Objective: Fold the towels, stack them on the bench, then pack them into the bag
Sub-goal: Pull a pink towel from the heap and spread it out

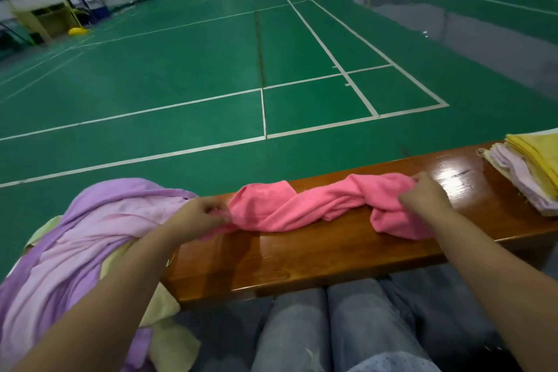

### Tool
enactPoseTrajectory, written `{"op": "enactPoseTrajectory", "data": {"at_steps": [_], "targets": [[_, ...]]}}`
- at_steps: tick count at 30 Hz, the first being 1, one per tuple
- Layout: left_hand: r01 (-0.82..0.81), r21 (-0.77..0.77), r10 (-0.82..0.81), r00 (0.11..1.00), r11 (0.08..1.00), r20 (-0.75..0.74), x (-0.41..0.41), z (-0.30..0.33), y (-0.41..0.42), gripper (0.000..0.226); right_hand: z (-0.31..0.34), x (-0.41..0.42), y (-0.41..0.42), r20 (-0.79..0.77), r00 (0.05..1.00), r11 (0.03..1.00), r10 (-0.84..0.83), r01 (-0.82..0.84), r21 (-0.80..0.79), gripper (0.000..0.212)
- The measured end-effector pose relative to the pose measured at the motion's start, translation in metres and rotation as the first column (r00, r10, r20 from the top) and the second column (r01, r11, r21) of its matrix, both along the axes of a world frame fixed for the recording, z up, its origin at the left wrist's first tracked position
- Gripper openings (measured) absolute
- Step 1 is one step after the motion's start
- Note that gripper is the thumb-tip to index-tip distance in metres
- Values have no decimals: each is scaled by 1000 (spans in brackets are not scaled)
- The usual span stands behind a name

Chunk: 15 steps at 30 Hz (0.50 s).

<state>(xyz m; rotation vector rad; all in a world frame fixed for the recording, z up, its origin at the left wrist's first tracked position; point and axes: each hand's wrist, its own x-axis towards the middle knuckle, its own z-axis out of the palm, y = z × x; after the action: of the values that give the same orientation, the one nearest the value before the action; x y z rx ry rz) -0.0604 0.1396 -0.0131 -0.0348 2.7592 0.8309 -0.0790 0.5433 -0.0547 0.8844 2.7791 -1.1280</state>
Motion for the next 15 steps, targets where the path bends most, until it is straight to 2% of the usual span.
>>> {"op": "enactPoseTrajectory", "data": {"at_steps": [2,3,6,9,12,14,15], "targets": [[272,-146,-234,944,951,234,12,-8,9,10,-9,10,-5,209,972,960,107,-156,233,47],[351,-195,-282,908,916,309,15,-14,12,12,-11,14,-11,234,963,931,135,-204,302,48],[396,-151,-321,874,906,363,24,-18,25,12,-10,25,-33,104,966,862,235,-257,438,57],[359,21,-340,861,933,379,28,-11,30,5,-7,28,-60,58,885,729,463,-417,544,60],[263,268,-333,905,927,266,35,10,32,16,-11,29,-96,8,700,613,714,-631,475,59],[212,401,-287,948,891,137,37,26,35,13,-12,29,-119,-122,550,558,826,-769,313,60],[173,454,-234,969,874,82,37,34,37,8,-11,28,-128,-198,512,547,836,-809,216,57]]}}
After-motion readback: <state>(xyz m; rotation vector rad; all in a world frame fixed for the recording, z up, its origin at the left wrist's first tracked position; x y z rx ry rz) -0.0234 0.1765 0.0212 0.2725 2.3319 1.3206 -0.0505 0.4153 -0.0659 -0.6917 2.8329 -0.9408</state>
